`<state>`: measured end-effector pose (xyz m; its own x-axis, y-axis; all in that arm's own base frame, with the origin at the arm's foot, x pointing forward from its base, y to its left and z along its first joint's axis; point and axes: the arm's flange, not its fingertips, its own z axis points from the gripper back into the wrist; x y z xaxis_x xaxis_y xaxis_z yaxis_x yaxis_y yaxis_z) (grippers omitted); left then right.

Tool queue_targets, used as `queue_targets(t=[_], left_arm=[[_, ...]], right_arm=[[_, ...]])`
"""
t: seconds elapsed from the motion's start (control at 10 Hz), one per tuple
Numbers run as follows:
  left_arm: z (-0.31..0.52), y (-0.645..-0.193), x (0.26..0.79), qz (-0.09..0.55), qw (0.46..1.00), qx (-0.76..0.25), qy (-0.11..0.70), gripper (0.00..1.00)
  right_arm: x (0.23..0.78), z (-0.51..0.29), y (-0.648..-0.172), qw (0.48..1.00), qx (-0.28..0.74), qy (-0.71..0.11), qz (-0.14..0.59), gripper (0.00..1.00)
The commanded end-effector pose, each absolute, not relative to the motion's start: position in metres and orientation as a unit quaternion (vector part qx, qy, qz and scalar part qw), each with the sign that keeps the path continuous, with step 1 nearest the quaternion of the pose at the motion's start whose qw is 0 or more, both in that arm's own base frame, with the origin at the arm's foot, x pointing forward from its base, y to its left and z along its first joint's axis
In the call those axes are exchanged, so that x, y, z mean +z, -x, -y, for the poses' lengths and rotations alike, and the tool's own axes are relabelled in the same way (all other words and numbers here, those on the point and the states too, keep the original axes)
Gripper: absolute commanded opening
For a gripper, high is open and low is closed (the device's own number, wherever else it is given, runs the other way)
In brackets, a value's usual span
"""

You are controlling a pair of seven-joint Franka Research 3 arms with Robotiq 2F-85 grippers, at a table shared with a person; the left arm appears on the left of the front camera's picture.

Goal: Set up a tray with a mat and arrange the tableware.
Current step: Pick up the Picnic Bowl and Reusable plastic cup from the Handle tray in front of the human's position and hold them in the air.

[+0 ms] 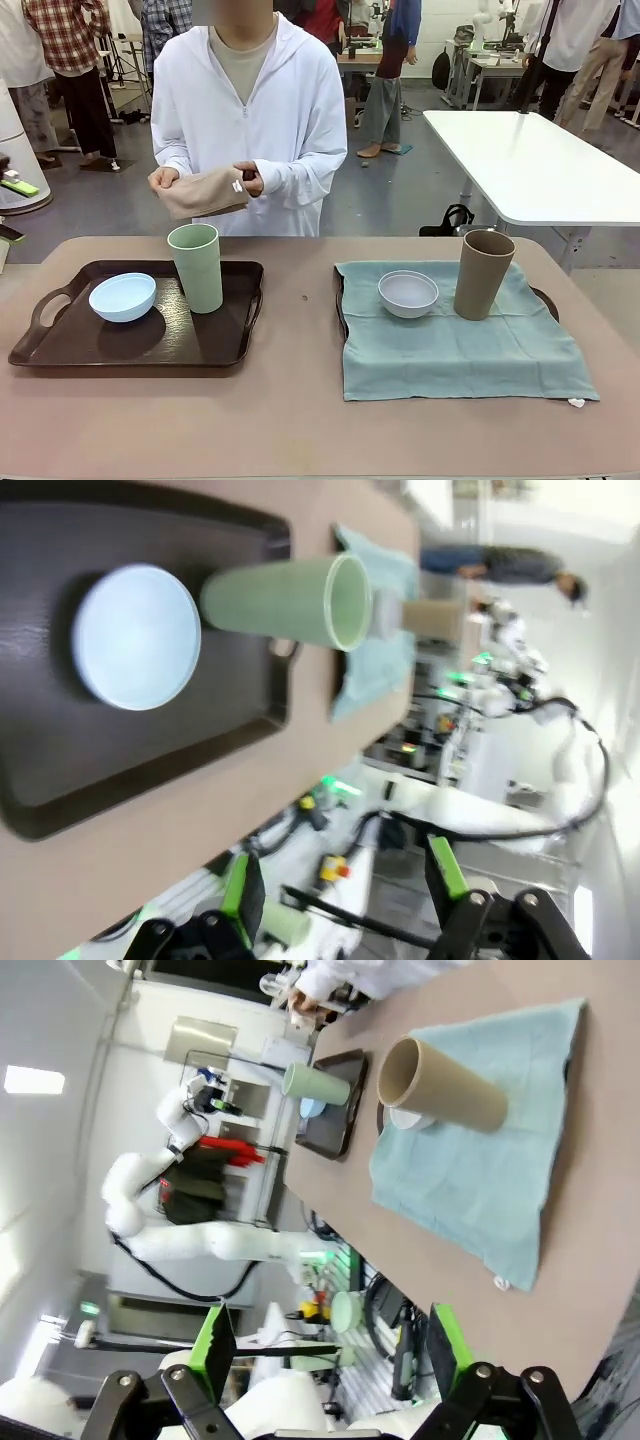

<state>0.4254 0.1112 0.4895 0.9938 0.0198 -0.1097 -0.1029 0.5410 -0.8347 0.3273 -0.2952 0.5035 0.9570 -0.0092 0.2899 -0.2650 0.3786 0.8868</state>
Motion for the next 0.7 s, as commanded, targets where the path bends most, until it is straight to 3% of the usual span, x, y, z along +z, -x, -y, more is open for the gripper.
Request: queue_targets(t=[0.0, 0.3, 0.6], left_arm=[[-0.080, -0.421, 0.519, -0.053, 0.918, 0.044, 0.390, 0.85], [-0.039, -0.426, 0.531, -0.063, 0.947, 0.062, 0.310, 0.85], [0.000, -0.435, 0.524, -0.052, 0.974, 0.106, 0.191, 0.85]], right_arm=[[0.525, 0.216, -0.336, 0.854, 0.118, -0.486, 0.143, 1.00], [0.530, 0.120, -0.347, 0.874, 0.199, -0.419, 0.144, 1.00], [0.508, 0.007, -0.349, 0.856, 0.329, -0.362, 0.167, 1.00]])
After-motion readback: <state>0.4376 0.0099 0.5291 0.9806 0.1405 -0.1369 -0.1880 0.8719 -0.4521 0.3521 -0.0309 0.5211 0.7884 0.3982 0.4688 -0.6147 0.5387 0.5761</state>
